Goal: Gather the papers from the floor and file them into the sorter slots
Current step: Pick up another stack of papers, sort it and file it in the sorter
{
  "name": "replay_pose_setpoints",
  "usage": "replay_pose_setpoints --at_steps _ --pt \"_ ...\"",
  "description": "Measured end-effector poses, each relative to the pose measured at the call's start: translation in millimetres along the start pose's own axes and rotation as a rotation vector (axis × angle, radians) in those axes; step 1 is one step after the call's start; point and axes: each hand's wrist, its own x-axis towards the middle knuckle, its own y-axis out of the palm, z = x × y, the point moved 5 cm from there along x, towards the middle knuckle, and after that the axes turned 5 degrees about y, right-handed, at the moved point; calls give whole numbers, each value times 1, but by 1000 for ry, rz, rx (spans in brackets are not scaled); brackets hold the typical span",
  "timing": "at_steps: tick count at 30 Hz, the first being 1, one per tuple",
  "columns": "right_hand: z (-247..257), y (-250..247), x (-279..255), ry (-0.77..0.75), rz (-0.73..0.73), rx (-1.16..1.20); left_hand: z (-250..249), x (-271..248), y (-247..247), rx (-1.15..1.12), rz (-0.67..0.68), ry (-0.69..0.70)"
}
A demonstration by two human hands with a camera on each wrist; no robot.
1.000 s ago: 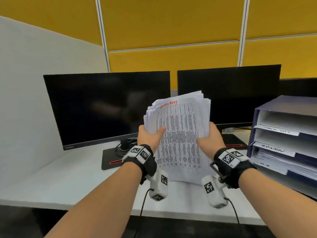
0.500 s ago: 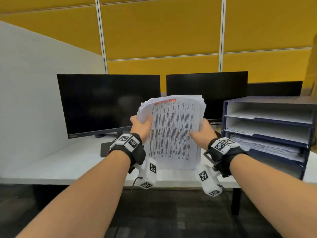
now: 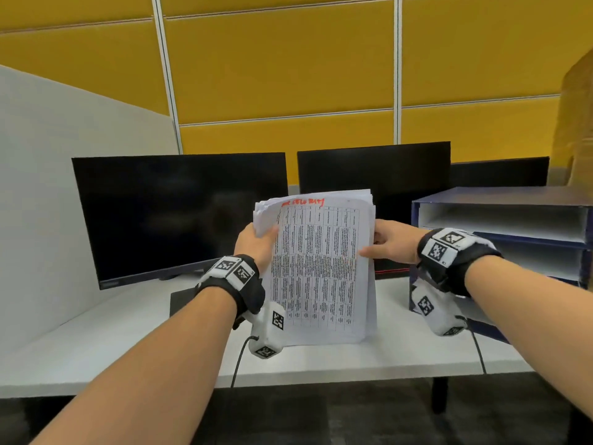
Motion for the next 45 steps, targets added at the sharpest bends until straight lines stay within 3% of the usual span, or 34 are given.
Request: replay_pose_setpoints --at_steps 3,7,9,14,19,22,25,28,31,34,36,38,42,45 --pt "9 -3 11 18 -25 82 -3 5 6 -53 2 0" --pt "15 3 23 48 -229 327 1 8 7 -95 -50 0" --pt "8 17 26 72 -264 481 4 10 6 -49 -57 11" --pt "1 20 28 122 -418 550 6 16 5 -76 -77 -6" --pt "10 20 25 63 -292 510 0 14 13 -22 64 19" --pt "6 15 19 52 -397 622 -6 15 12 -56 6 41" --pt "1 25 15 68 -363 620 -12 11 13 -37 -24 71" --pt "-3 17 11 63 -482 721 -12 15 8 -82 -119 110" --pt "7 22 5 23 -488 682 -13 11 21 76 -28 164" --pt "17 23 2 0 -524 575 -19 6 21 134 -167 176" --pt "21 14 1 -56 -577 623 -30 7 11 36 -294 183" --pt "21 13 2 -95 -549 679 -33 11 10 -66 -307 184" --pt "-1 51 7 54 -368 681 -6 4 27 -30 -113 105" --pt "-18 59 9 128 -437 702 -2 5 24 10 -138 110"
